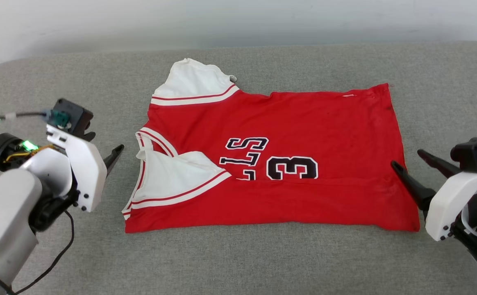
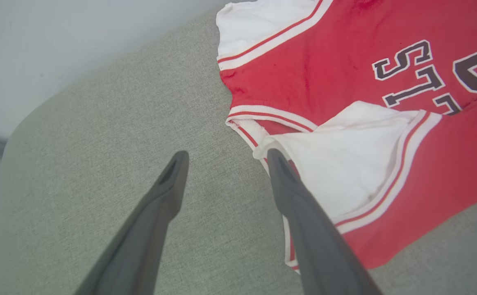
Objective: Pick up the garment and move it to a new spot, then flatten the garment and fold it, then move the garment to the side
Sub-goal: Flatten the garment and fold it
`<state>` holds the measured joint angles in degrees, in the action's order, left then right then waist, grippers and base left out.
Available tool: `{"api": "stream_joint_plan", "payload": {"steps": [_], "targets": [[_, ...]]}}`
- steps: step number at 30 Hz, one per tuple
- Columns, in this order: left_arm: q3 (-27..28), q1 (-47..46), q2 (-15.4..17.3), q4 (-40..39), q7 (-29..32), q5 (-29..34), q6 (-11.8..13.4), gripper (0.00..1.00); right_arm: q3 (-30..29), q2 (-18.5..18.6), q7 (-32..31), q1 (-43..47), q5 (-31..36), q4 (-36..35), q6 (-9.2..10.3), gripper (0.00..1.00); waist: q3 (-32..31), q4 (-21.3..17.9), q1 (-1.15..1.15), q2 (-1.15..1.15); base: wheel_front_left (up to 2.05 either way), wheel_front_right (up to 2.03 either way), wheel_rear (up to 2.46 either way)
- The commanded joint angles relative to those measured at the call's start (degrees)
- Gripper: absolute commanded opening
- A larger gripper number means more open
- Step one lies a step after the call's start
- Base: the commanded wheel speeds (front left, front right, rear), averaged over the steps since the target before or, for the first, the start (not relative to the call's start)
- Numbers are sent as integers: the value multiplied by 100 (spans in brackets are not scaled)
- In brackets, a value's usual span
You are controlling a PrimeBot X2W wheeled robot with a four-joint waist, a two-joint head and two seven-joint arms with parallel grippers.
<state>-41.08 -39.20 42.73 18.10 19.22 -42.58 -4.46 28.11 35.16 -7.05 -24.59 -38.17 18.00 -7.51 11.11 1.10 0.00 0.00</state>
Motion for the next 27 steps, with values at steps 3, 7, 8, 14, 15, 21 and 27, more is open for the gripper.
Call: {"api": "stream_joint_plan", "payload": {"steps": [3,7,8,14,15,21,27], "targets": [[-3,-166,61,-204,660,-392,-68,100,-43,-53,-67,127,52,-75,4,100,4,21,0,0,0,0,0],[-62,-340,203,-362,1745,-906,-117,100,-68,-106,-190,157,92,-170,4,100,40,-4,0,0,0,0,0],[-86,-351,218,-377,1982,-1032,-129,100,-72,-123,-194,149,112,-190,4,100,55,-22,0,0,0,0,0],[-263,-387,211,-358,3040,-1484,-29,100,-6,-225,-259,64,140,-232,4,100,184,-154,0,0,0,0,0],[-291,-367,191,-348,3124,-1508,-24,100,7,-243,-272,43,133,-221,4,100,211,-182,0,0,0,0,0],[-581,-168,137,-145,3475,-1536,-66,100,110,-319,-255,-103,91,-125,4,100,364,-336,0,0,0,0,0],[-776,153,-39,339,3487,-1565,-43,100,261,-372,-207,-270,45,21,4,100,455,-443,0,0,0,0,0]]}}
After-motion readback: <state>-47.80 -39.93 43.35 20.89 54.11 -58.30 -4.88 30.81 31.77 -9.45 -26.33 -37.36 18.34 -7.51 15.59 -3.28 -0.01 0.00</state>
